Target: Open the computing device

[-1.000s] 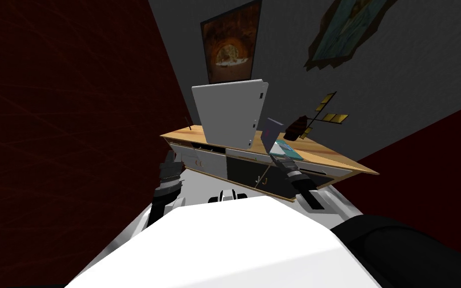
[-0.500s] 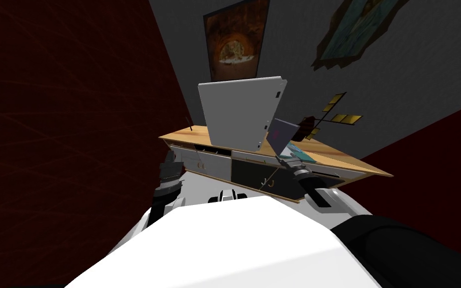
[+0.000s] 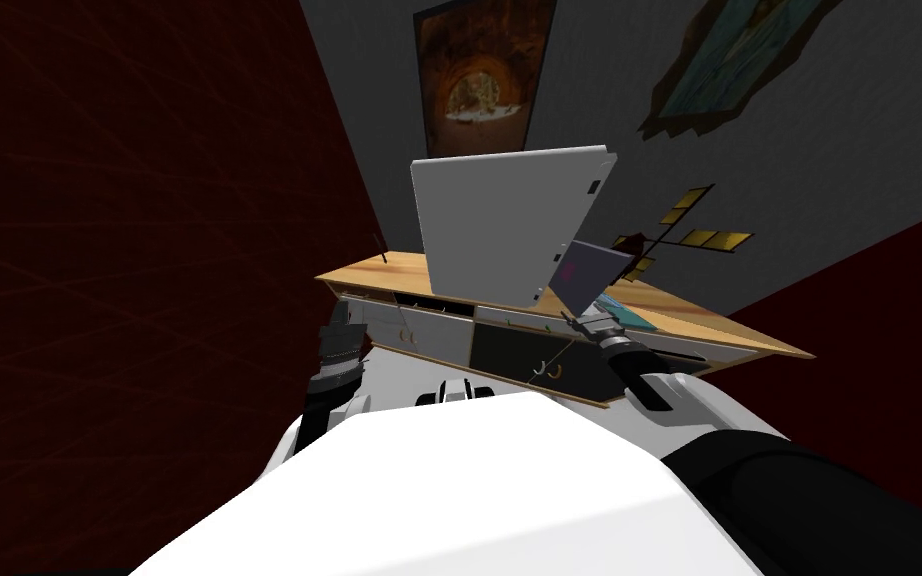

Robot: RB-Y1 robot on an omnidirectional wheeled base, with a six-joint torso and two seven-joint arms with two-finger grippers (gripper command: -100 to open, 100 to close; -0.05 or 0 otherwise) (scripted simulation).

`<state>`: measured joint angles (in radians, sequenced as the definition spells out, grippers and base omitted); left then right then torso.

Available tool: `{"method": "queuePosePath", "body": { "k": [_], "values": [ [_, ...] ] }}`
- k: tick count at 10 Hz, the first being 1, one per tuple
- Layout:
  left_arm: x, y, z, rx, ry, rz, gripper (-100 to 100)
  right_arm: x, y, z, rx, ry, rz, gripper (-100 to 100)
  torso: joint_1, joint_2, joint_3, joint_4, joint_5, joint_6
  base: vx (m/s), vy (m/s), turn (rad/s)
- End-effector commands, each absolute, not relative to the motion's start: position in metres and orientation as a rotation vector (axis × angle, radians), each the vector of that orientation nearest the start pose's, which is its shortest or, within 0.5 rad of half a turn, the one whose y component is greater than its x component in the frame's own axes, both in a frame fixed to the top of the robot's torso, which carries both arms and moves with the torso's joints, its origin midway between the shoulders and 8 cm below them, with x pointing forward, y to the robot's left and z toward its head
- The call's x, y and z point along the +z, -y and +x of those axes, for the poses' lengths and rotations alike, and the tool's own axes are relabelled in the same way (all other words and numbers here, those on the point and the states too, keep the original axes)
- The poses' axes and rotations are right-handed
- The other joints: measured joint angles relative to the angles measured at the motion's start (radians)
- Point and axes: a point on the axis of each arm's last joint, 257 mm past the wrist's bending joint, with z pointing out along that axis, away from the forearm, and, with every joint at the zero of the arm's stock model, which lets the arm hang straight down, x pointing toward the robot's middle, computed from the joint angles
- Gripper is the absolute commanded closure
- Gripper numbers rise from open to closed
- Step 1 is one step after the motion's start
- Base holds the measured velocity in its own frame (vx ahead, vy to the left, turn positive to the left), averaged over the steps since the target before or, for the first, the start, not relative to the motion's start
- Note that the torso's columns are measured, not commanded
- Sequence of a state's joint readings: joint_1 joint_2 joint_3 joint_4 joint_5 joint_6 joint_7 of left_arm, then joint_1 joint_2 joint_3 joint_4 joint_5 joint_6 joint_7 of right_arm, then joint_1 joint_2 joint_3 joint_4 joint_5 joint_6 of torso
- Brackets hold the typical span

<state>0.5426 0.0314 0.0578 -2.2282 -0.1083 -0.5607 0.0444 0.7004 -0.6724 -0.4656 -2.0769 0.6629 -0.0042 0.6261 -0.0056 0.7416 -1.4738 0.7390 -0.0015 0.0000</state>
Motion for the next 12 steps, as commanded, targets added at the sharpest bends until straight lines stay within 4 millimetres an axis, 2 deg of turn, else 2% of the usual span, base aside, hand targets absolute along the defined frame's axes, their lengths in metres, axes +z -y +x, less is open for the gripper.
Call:
{"method": "queuePosePath", "body": {
  "k": [1, 2, 11, 12],
  "values": [
    [-0.002, -0.287, 0.34, -1.202, -0.716, -0.598, 0, -0.091, 0.526, 0.349, -0.643, -1.557, -0.295, -100, -0.001, -0.005, -0.002, -0.001, 0.0, 0.0, 0.072, 0.001, 0.001],
    [-0.001, -0.287, 0.34, -1.202, -0.716, -0.598, 0, -0.09, 0.526, 0.349, -0.643, -1.557, -0.293, 100, 0.002, -0.003, -0.002, -0.001, 0.0, 0.0, 0.011, -0.002, -0.004],
    [-0.001, -0.287, 0.34, -1.202, -0.715, -0.598, 0, -0.075, 0.535, 0.363, -0.357, -1.52, 0.024, 100, 0.007, -0.003, -0.002, -0.001, 0.002, 0.0, -0.025, -0.006, 0.001],
    [-0.001, -0.287, 0.34, -1.202, -0.715, -0.598, 0, -0.076, 0.535, 0.362, -0.378, -1.524, 0.004, 100, 0.007, -0.003, -0.002, -0.001, 0.002, 0.0, -0.008, -0.007, 0.001]
  ]
}}
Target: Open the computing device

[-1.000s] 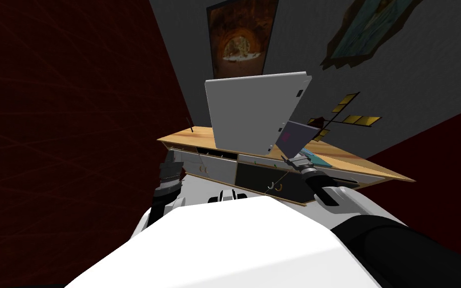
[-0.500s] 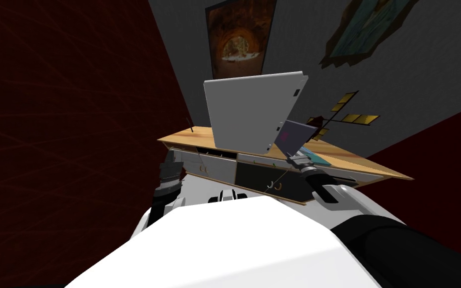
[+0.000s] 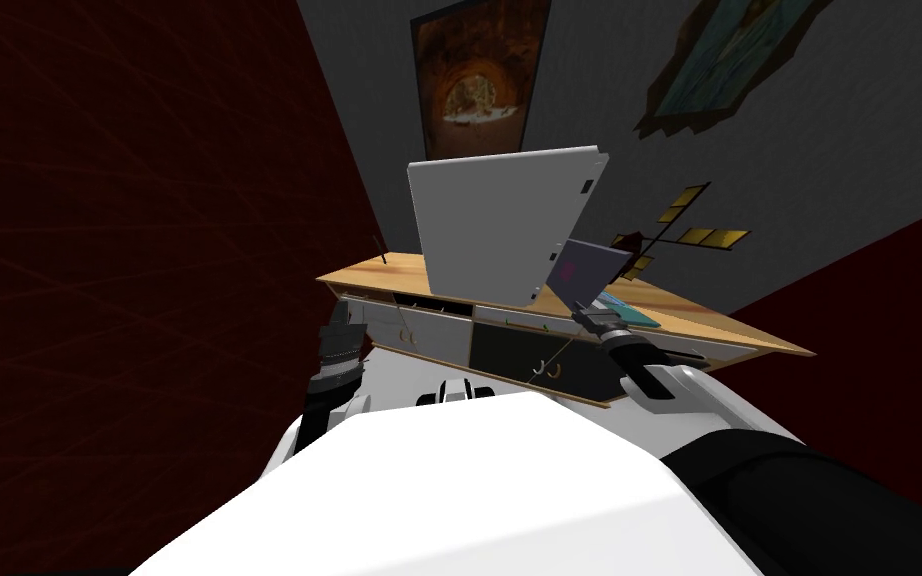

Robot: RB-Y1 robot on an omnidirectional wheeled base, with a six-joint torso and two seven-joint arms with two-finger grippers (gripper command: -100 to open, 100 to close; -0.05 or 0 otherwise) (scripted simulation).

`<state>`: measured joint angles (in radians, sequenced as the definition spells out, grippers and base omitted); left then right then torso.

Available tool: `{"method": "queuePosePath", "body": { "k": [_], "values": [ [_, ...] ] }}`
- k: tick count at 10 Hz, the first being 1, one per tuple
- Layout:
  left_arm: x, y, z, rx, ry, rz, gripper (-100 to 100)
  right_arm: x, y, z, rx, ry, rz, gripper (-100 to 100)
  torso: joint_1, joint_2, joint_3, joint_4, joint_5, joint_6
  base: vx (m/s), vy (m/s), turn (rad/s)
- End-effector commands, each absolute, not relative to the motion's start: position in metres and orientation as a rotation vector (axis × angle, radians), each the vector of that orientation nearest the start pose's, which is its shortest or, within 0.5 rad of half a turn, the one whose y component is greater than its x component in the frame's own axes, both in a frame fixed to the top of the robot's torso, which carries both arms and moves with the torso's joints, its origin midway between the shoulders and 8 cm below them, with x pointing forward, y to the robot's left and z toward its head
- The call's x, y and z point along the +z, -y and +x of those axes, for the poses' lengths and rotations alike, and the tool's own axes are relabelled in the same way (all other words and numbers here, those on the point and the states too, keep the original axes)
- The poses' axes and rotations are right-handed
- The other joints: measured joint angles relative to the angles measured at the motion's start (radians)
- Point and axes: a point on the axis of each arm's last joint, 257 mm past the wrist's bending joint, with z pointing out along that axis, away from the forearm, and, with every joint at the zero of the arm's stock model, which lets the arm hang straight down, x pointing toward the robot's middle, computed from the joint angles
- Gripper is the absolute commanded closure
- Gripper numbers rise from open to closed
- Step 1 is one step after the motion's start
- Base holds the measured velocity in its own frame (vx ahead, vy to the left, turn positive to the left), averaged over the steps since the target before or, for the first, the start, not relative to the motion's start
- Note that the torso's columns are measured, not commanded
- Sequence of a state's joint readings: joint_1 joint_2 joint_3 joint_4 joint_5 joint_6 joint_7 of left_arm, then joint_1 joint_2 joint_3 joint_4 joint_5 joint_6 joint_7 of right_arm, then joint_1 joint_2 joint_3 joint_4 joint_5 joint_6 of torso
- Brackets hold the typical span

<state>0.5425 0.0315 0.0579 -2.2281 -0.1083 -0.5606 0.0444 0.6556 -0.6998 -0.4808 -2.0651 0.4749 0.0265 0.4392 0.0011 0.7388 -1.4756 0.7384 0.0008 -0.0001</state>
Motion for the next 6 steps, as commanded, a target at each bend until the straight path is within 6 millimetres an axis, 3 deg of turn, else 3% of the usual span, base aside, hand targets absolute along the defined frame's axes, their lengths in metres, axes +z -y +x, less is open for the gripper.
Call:
{"method": "queuePosePath", "body": {
  "k": [1, 6],
  "values": [
    [-0.0014, -0.2868, 0.3397, -1.202, -0.715, -0.598, 0, -0.0761, 0.5376, 0.3647, -0.316, -1.512, 0.079, 100, 0.0, 0.0, 0.0, 0.0, 0.0, 0.0, -0.02, -0.014, 0.02],
    [-0.0014, -0.2868, 0.3397, -1.202, -0.715, -0.598, 0, -0.0772, 0.5433, 0.371, -0.169, -1.476, 0.246, 100, 0.0, -0.001, 0.0, 0.0, 0.0, 0.0, -0.028, -0.013, 0.018]
  ]
}}
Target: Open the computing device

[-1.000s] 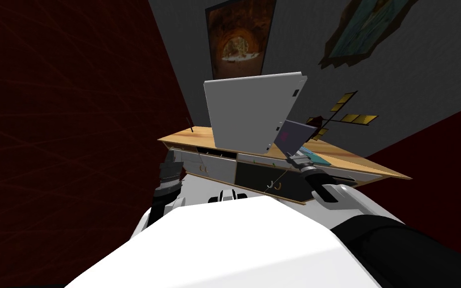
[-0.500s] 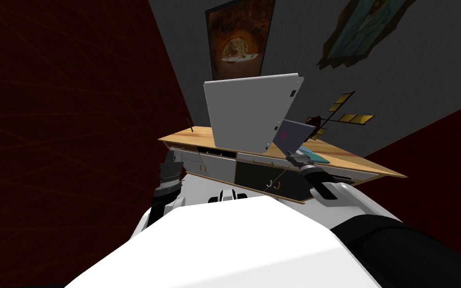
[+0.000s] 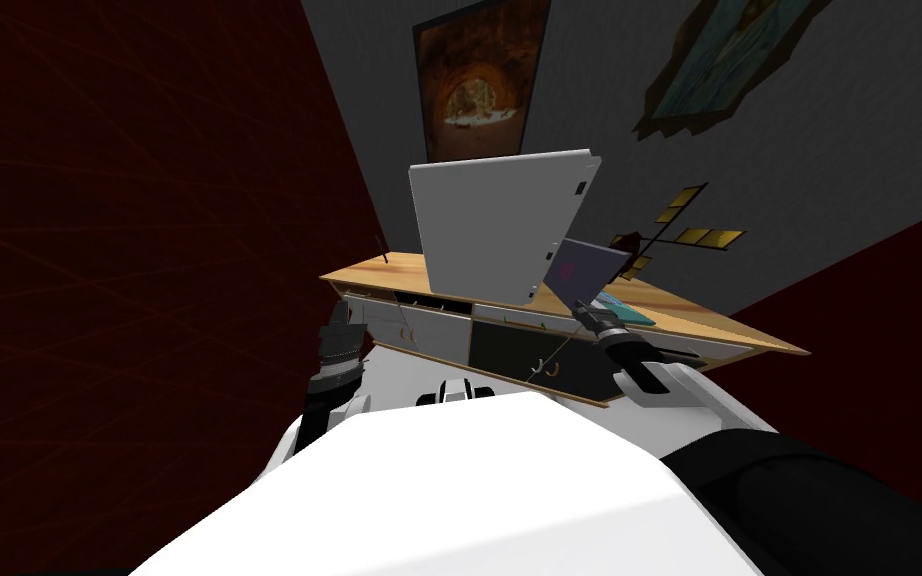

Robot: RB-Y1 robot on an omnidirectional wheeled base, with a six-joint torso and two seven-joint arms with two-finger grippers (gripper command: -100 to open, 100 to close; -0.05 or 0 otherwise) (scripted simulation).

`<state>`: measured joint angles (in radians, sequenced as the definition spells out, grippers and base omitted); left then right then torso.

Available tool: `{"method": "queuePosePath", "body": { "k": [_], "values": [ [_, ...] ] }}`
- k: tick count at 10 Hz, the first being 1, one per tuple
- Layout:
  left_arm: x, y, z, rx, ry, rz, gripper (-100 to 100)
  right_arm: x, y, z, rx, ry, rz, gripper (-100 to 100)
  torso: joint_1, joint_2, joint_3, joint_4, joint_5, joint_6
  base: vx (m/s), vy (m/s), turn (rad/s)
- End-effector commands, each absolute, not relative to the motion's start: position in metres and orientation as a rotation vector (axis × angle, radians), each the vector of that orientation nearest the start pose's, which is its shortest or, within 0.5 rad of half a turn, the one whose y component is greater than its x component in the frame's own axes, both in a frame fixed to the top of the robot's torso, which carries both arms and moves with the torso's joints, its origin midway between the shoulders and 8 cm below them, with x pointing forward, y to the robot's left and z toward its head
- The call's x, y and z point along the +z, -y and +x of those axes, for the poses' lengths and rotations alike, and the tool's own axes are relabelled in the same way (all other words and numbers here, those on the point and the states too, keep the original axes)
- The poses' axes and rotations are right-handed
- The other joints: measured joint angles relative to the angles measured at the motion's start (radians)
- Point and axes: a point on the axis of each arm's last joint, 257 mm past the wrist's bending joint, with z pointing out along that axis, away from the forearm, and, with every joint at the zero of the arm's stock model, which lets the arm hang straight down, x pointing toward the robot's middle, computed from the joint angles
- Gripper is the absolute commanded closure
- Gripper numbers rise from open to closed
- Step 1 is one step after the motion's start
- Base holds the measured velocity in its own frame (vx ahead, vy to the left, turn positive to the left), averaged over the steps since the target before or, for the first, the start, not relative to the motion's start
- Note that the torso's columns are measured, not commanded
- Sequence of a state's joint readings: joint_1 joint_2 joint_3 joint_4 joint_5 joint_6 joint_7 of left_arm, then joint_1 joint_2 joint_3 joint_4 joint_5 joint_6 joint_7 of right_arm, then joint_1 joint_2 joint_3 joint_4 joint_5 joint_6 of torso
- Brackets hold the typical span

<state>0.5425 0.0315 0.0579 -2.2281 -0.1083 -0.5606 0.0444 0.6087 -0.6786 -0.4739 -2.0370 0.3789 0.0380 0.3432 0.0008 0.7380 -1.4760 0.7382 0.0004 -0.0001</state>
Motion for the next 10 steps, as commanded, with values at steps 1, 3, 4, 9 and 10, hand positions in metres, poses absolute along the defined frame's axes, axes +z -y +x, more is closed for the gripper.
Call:
{"method": "queuePosePath", "body": {
  "k": [1, 3, 4, 9, 10],
  "values": [
    [-0.001, -0.287, 0.34, -1.202, -0.715, -0.598, 0, -0.078, 0.544, 0.372, -0.139, -1.467, 0.279, 100, 0.0, 0.0, 0.0, 0.0, 0.0, 0.0, -0.025, -0.013, 0.021],
    [-0.001, -0.287, 0.34, -1.202, -0.715, -0.598, 0, -0.078, 0.546, 0.375, -0.078, -1.449, 0.344, 100, -0.001, 0.001, 0.001, 0.0, -0.001, 0.0, -0.024, -0.014, 0.013],
    [-0.001, -0.287, 0.34, -1.202, -0.715, -0.598, 0, -0.077, 0.546, 0.374, -0.101, -1.454, 0.318, 100, -0.002, 0.0, 0.001, -0.001, -0.002, 0.0, -0.009, -0.006, 0.007],
    [-0.001, -0.287, 0.34, -1.202, -0.715, -0.598, 0, -0.083, 0.553, 0.382, 0.081, -1.385, 0.521, 100, -0.005, 0.0, 0.0, -0.001, -0.003, 0.002, -0.026, -0.01, 0.015],
    [-0.001, -0.287, 0.34, -1.202, -0.715, -0.598, 0, -0.084, 0.554, 0.384, 0.111, -1.372, 0.553, 100, -0.005, 0.0, 0.0, -0.001, -0.003, 0.001, -0.024, -0.007, 0.01]
  ]
}}
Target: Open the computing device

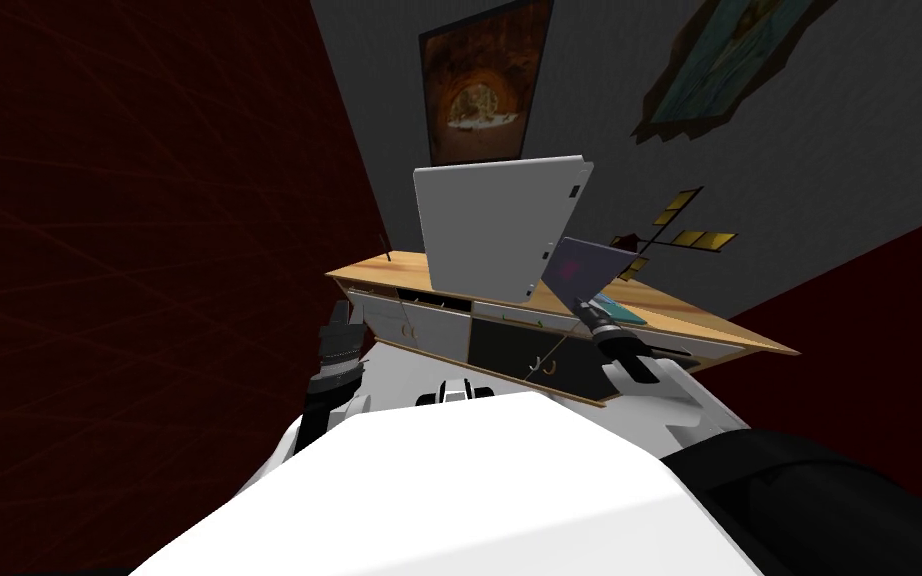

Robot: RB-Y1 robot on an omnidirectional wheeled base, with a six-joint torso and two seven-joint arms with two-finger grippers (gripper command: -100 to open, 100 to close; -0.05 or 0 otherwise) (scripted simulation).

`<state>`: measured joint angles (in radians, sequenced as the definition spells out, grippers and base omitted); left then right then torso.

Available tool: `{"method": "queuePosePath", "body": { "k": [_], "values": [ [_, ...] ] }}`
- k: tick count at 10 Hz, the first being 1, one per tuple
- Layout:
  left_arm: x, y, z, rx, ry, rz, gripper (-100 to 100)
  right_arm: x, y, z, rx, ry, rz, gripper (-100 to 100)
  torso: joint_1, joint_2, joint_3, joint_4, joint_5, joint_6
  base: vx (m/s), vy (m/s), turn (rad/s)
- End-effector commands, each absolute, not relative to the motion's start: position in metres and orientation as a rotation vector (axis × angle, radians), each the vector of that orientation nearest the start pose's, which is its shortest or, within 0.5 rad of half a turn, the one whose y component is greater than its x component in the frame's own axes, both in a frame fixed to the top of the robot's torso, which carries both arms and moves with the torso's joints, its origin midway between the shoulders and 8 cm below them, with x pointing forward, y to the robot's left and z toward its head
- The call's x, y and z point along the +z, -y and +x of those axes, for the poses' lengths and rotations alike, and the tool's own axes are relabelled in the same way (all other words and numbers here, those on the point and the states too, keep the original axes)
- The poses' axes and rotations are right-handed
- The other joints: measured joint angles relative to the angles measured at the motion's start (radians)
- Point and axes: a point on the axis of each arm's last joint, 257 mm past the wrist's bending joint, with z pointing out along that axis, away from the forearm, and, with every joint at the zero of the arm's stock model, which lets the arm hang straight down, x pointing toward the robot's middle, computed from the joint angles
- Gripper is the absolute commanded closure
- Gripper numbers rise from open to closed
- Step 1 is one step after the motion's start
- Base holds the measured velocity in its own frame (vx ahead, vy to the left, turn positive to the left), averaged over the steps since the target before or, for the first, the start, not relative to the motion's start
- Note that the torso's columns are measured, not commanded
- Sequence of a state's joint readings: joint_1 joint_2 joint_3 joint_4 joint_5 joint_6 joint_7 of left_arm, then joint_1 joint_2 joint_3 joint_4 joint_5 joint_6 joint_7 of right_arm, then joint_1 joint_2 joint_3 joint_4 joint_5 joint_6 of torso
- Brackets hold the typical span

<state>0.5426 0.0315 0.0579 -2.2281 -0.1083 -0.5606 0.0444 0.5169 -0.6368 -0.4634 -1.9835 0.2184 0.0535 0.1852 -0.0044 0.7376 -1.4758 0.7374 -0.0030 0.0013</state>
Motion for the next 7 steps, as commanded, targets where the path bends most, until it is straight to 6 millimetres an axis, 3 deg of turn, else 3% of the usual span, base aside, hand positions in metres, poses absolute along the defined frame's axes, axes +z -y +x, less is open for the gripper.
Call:
{"method": "queuePosePath", "body": {
  "k": [1, 7],
  "values": [
    [-0.0014, -0.2868, 0.3397, -1.202, -0.715, -0.598, 0, -0.0853, 0.5544, 0.385, 0.142, -1.359, 0.585, 100, 0.0, 0.0, 0.0, 0.0, 0.0, 0.0, -0.026, -0.011, 0.008],
    [-0.0014, -0.2868, 0.3397, -1.202, -0.715, -0.598, 0, -0.0915, 0.5568, 0.3937, 0.306, -1.278, 0.75, 100, 0.001, -0.001, 0.0, 0.0, 0.0, -0.001, -0.023, -0.012, 0.006]
  ]
}}
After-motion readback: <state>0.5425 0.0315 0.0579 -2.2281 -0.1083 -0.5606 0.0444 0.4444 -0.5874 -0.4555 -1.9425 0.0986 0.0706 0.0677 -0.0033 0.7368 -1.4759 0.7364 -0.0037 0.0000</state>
